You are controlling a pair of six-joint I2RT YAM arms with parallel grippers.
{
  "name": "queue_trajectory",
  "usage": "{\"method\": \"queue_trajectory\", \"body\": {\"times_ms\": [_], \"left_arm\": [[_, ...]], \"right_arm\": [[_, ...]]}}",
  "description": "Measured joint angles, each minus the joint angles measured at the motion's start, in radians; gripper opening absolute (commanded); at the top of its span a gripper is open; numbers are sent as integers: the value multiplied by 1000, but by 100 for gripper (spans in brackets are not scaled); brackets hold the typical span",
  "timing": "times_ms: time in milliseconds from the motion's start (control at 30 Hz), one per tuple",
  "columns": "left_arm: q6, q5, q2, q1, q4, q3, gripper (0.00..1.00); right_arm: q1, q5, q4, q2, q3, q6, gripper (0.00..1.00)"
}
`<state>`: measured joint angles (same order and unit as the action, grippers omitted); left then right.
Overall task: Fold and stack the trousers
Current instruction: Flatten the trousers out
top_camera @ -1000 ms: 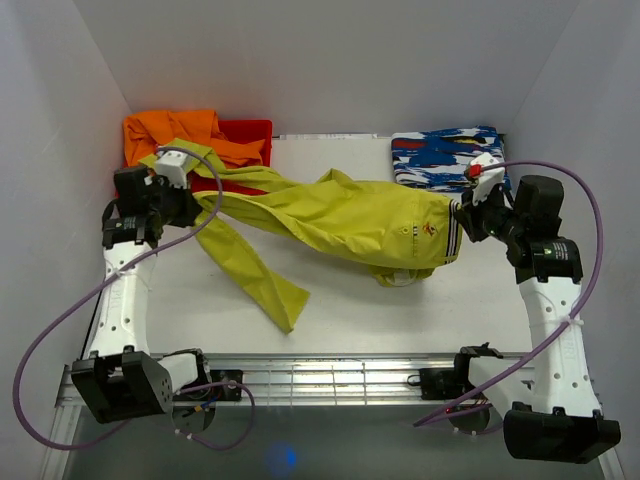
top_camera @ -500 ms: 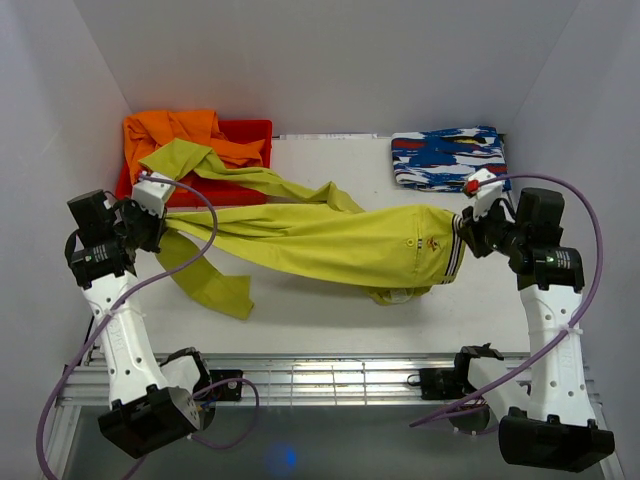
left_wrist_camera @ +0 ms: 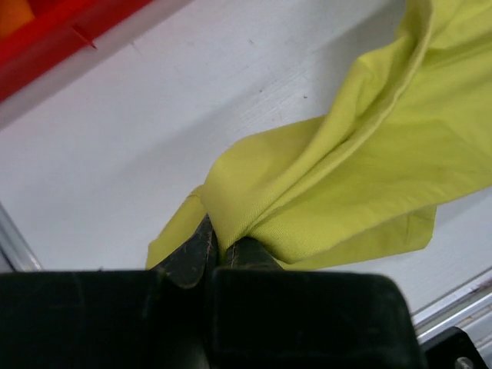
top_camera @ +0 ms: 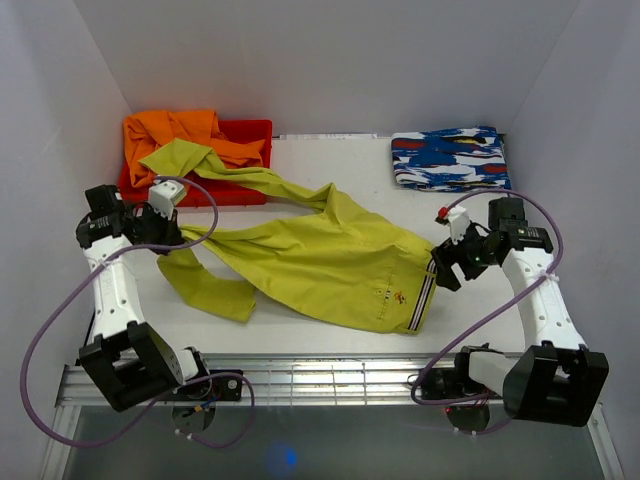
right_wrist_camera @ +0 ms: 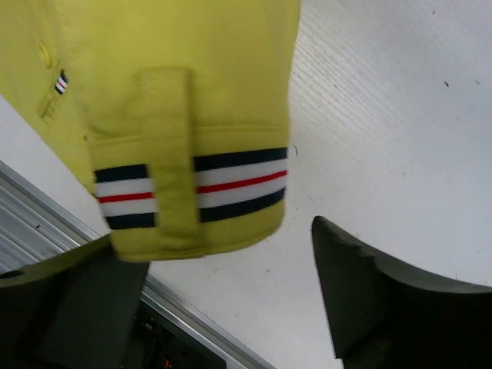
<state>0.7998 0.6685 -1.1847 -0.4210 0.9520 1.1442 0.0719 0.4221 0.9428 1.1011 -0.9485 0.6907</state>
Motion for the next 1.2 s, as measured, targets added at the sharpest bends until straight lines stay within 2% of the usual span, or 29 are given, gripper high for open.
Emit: {"method": "queue_trajectory", "body": {"times_ms": [133,167,233,300,433,500,567,600,767,867,1200], "left_arm": [[-26,-5,-124,26,10,0,5],[-34,-10,-145,35,11,0,6],[-51,-18,-179,58,13,0,6],[-70,-29,-208,73,12,0,6],[-117,-45,-289,86,13,14,6],[-144,-57,-340,86,14,34,6],[-167,-63,-377,84,15,53,6],[-179,-65,-390,84,18,64,6],[-220,-75,-426,85,32,115,10],[-232,-85,-451,85,38,129,13],[-255,-104,-496,85,61,143,18]], "right_arm": [[0,-48,26,14,-22,103,92],[0,-43,39,-1,-37,129,83],[-13,-3,72,-60,-72,190,78],[-77,21,90,-135,-77,222,74],[-330,51,99,-267,-50,222,72],[-428,45,95,-277,-43,193,67],[-544,36,72,-245,-40,152,65],[-592,36,54,-221,-34,136,60],[-737,-6,-20,-89,48,93,50],[-843,-65,-63,-28,143,78,50],[-1096,-255,-212,182,217,-7,47]]}}
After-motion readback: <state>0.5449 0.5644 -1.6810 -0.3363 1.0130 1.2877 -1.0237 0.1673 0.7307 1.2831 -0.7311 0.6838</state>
